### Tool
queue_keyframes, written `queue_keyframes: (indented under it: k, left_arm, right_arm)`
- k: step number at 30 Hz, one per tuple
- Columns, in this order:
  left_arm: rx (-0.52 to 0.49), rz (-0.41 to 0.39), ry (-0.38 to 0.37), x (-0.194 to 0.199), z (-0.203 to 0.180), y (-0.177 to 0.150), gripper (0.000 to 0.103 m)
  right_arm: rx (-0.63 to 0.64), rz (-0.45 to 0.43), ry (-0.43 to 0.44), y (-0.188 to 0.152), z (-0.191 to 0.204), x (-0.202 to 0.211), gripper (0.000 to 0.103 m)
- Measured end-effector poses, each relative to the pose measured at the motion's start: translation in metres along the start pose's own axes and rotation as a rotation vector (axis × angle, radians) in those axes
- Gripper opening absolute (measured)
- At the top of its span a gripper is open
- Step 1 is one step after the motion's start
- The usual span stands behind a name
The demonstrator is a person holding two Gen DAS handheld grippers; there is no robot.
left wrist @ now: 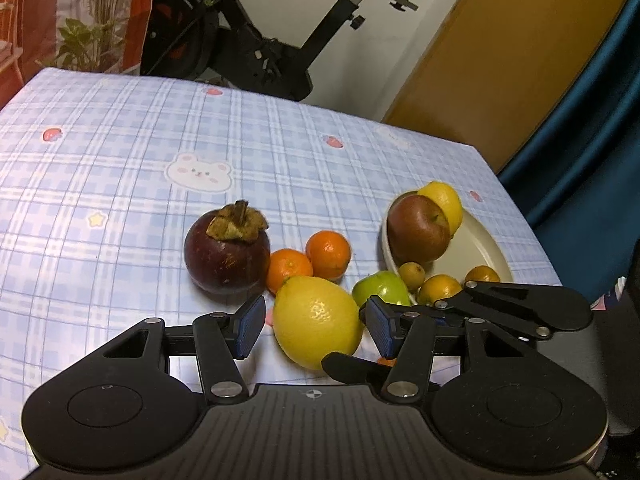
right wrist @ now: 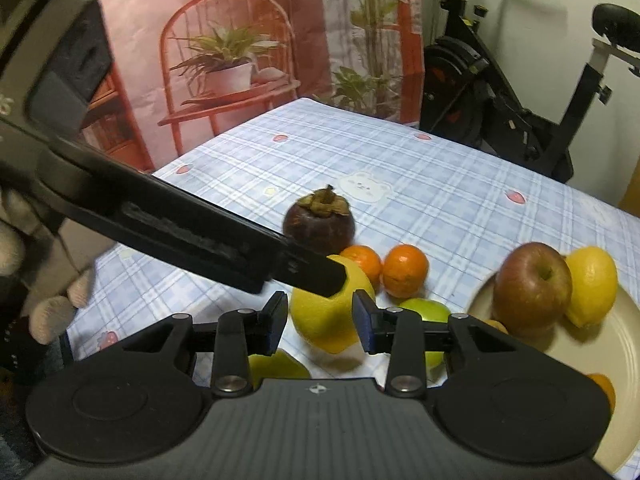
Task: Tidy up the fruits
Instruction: 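Withdraw both tools from the plate and approach the large yellow grapefruit, then close both tools on the large yellow grapefruit and lift it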
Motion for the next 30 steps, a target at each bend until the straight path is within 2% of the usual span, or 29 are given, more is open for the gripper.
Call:
queue_keyframes:
  k: [3,7,10,14,25,30]
  left_arm:
    - [0.009,0.018,0.016,-0.004,0.007,-0.004,0.059]
    - [0.042,0.022,-0.004,-0.004,0.017,-0.006,0.063]
    - [0.047,0.020,-0.009,-0.003,0.021,-0.007,0.064]
    - [0.057,0.018,-0.008,-0.004,0.025,-0.010,0.067]
    - [0.091,0.024,-0.010,-0.002,0.034,-0.011,0.068]
    - [0.101,0.031,-0.030,-0.003,0.031,-0.009,0.067]
  right_arm:
    - [0.013,0.006,0.007,0.001,0.003,-0.002,0.039]
    - [0.016,0.011,-0.001,0.001,0.001,-0.002,0.040]
    - [0.008,0.010,-0.013,0.000,-0.004,-0.001,0.046]
    - [-0.020,0.023,-0.012,-0.002,-0.011,-0.005,0.047]
    - [-0.061,0.046,0.043,-0.003,-0.012,-0.025,0.057]
    - [-0.072,0.046,0.044,-0.003,-0.014,-0.029,0.057]
Point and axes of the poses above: each gripper's, at about its wrist camera, not at the fingertips, and x roughly against the way its jaws point, z to its left, y to its top, the point moved 10 cm from there along -x, roughly the way its jaws point, and after that the axes turned 12 degrees about y, right-handed, at the moved point
